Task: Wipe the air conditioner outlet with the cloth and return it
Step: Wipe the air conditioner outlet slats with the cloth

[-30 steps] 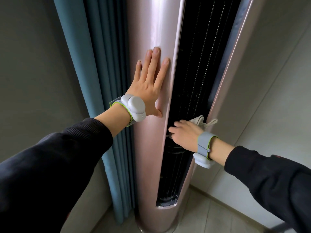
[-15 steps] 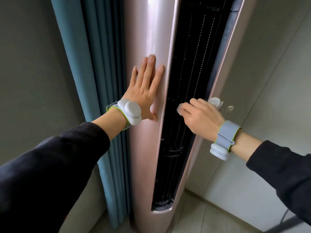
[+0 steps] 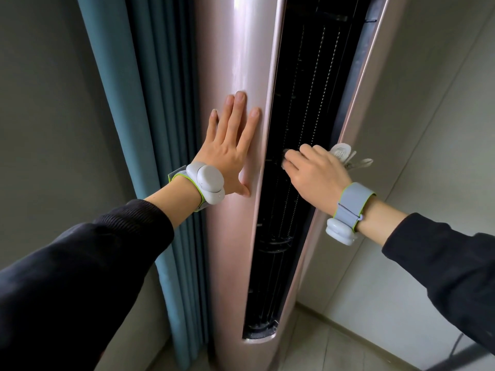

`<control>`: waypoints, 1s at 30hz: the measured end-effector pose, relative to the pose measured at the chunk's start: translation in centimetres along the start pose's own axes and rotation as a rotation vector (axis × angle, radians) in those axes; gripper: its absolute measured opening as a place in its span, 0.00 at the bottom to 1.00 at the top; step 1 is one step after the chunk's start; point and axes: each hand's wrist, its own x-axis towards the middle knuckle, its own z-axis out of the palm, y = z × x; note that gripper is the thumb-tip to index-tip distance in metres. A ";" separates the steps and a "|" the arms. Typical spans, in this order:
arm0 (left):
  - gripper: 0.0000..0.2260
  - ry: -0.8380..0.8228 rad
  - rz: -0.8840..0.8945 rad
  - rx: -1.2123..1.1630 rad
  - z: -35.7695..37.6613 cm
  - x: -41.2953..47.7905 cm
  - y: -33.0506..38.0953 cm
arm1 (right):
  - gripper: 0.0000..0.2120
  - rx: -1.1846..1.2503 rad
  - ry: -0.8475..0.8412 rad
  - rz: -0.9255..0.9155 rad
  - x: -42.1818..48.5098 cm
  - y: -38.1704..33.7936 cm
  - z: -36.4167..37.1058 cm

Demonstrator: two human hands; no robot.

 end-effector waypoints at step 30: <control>0.72 0.011 0.002 0.012 0.1 0.0 -0.1 | 0.10 -0.013 -0.261 -0.161 -2.0 -2.1 0.1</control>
